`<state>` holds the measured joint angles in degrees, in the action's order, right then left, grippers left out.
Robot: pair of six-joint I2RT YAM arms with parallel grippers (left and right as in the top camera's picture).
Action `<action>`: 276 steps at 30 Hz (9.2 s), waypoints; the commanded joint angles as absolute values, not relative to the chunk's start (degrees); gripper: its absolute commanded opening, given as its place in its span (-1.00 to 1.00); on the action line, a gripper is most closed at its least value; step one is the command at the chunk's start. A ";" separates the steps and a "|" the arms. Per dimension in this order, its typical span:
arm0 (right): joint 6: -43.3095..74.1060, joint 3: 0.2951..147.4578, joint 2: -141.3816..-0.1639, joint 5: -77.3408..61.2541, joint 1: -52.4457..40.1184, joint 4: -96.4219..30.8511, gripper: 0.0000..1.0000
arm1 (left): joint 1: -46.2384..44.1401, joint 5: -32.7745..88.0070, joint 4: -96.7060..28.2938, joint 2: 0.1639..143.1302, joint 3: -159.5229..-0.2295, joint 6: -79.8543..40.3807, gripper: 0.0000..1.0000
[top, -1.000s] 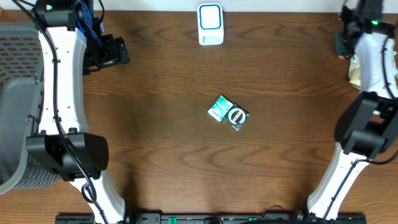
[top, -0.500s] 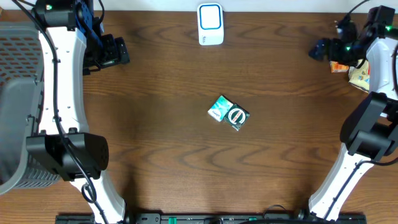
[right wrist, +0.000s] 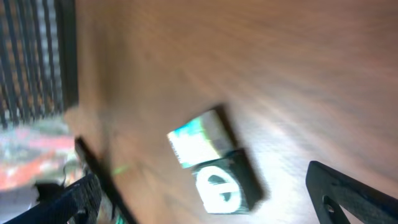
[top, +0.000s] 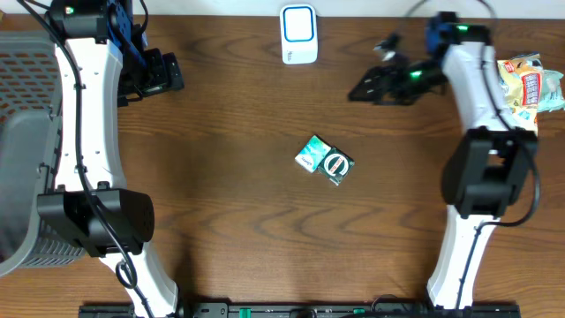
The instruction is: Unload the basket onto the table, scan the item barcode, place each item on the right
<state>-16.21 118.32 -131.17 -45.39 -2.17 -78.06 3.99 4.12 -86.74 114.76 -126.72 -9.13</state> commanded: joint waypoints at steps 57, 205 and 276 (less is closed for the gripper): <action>15.18 113.21 -130.58 -14.33 -22.04 -65.91 -0.31 | 4.21 3.60 -86.91 115.09 -126.93 -8.78 0.96; 22.65 108.68 -134.87 -63.00 -8.38 -22.48 -0.97 | 4.21 3.60 -86.91 115.09 -126.93 -8.80 0.96; -12.23 126.63 -133.86 -19.51 14.66 -59.72 0.99 | 4.23 3.60 -86.94 115.09 -126.93 -8.80 0.95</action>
<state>-14.00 126.54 -134.10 4.27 14.35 -56.71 3.97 4.12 -86.74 114.76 -126.72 -9.13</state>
